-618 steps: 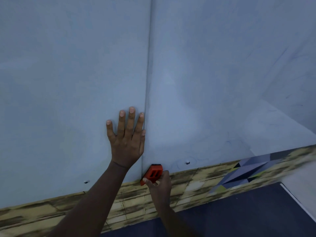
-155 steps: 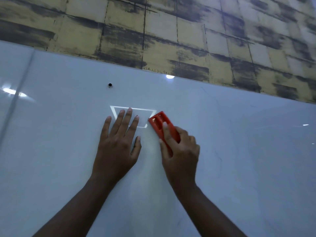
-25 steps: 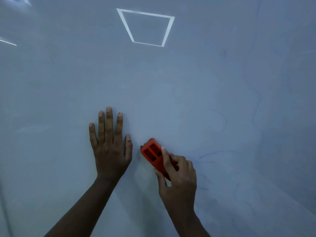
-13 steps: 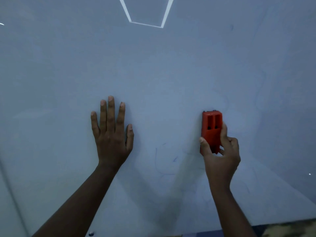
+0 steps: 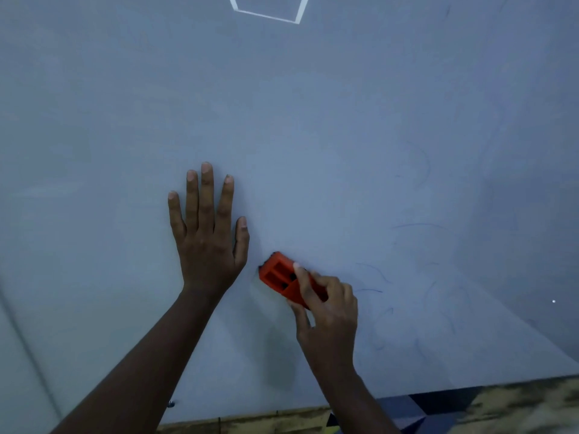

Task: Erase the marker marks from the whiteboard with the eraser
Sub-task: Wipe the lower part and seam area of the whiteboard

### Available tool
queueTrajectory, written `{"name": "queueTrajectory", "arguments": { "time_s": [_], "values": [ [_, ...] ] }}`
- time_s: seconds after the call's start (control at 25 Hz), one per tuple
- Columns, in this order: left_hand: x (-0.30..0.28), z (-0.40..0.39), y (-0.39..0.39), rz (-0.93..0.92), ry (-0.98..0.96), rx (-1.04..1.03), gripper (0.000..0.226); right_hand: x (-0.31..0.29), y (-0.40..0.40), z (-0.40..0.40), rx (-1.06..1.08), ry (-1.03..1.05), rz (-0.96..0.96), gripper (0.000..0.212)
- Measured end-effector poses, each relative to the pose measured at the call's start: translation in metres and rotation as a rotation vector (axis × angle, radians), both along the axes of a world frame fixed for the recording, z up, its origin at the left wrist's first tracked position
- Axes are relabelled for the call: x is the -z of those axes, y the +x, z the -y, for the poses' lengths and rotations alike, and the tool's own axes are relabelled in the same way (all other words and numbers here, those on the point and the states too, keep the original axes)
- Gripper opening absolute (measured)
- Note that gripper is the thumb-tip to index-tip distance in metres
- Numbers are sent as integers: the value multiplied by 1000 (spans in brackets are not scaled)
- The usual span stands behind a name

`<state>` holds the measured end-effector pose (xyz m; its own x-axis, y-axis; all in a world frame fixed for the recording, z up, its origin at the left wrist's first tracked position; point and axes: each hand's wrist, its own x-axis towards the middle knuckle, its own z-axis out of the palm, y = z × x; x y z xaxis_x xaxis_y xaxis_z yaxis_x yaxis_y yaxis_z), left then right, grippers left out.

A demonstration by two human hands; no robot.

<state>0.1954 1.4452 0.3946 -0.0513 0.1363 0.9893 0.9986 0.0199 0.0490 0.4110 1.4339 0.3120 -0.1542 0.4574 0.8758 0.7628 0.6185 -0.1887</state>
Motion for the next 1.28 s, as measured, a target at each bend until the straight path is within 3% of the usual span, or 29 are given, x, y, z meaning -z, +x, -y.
{"name": "queueTrajectory", "arguments": {
  "time_s": [0.16,0.32,0.48,0.56,0.8,0.96,1.08,1.28],
  "values": [
    [7,0,-3,-26,0,0,62,-15,16,-4,-11,-8,-41,93],
    [14,0,-4,-39,3,4,62,-33,50,-20,30,-81,-464,83],
    [20,0,-3,-41,4,-4,62,-31,39,-19,-19,-139,-701,80],
    [23,1,-3,-38,6,-3,61,-23,19,-11,-56,-134,-632,80],
    [30,1,-3,-42,1,-4,61,55,-17,9,-3,-87,34,81],
    [35,1,-5,-53,-15,-14,62,77,-15,12,15,-52,240,83],
    [38,1,-5,-47,-14,-21,62,50,-4,9,12,-22,148,84],
    [46,1,-6,-57,-14,-21,62,-8,10,-4,-38,-87,-369,78]
  ]
}}
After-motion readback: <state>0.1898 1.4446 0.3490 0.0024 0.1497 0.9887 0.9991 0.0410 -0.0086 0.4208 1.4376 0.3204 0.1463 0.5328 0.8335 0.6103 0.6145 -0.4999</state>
